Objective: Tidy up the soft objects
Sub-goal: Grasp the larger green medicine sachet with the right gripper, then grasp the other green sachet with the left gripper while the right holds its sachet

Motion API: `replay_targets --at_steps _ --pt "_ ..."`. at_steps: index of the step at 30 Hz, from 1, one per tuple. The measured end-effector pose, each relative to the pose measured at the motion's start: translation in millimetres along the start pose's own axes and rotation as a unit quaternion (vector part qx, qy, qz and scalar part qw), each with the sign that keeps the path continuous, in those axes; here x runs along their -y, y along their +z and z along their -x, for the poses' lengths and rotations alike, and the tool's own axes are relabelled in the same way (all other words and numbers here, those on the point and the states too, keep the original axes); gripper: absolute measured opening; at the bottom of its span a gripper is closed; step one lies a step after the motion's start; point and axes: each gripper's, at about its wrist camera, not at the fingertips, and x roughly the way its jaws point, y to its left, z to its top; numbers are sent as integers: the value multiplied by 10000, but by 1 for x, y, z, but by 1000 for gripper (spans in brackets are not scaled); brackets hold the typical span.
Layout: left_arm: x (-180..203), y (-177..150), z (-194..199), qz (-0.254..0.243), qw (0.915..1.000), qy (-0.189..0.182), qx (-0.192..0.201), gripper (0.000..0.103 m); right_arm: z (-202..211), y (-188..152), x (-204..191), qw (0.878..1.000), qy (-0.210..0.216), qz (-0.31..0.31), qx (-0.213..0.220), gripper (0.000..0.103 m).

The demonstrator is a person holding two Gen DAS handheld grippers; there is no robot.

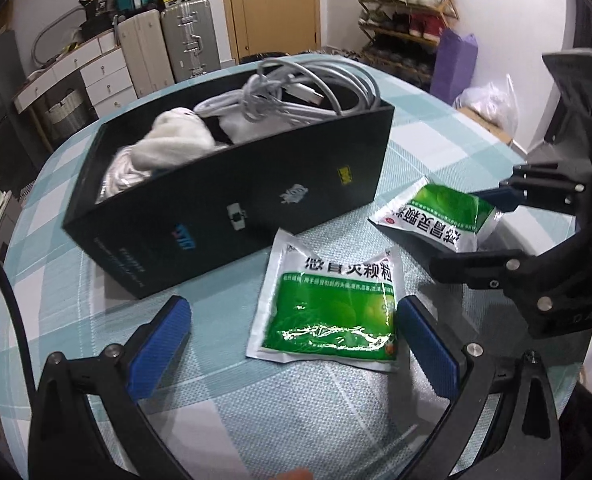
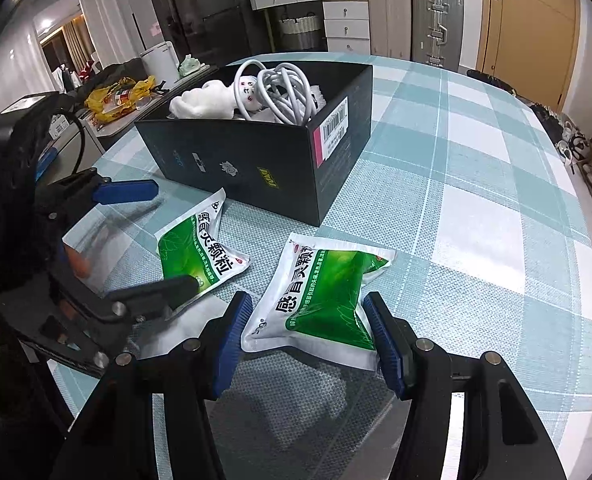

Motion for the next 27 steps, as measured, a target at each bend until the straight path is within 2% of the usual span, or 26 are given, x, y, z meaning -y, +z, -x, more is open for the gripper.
replay_targets --at_steps 4,9,19,23,27 --pt "3 1 -2 0 10000 -55 -48 103 0 0 1 10000 19 7 9 59" --pt "4 -1 -7 16 9991 -316 -267 103 1 -2 1 10000 52 11 21 59" --pt "7 -3 -1 -113 9992 -311 -235 102 0 -1 2 10000 78 7 31 59" --pt "9 0 0 -105 9991 -329 -233 102 1 -2 1 9999 115 34 37 63" --pt "6 0 3 -98 9991 -351 -205 102 0 -2 -1 9998 178 63 28 74"
